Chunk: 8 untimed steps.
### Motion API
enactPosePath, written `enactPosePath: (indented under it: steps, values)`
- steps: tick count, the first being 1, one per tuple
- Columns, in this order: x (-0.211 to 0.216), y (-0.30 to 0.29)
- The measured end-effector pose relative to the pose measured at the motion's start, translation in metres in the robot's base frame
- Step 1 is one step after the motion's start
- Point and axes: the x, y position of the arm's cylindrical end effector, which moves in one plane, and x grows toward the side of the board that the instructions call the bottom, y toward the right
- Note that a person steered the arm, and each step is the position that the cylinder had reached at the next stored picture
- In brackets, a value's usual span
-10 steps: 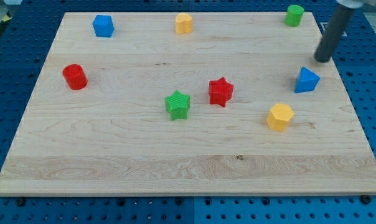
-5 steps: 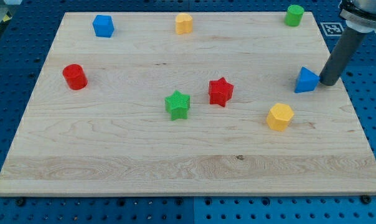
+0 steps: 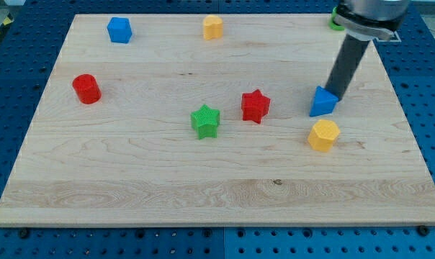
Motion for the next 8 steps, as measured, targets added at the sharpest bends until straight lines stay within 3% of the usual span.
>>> enactPosePath:
  steps: [2, 4, 8]
  values:
    - [0.000, -0.046]
    - [0.005, 0.048]
    - [0.077, 0.077]
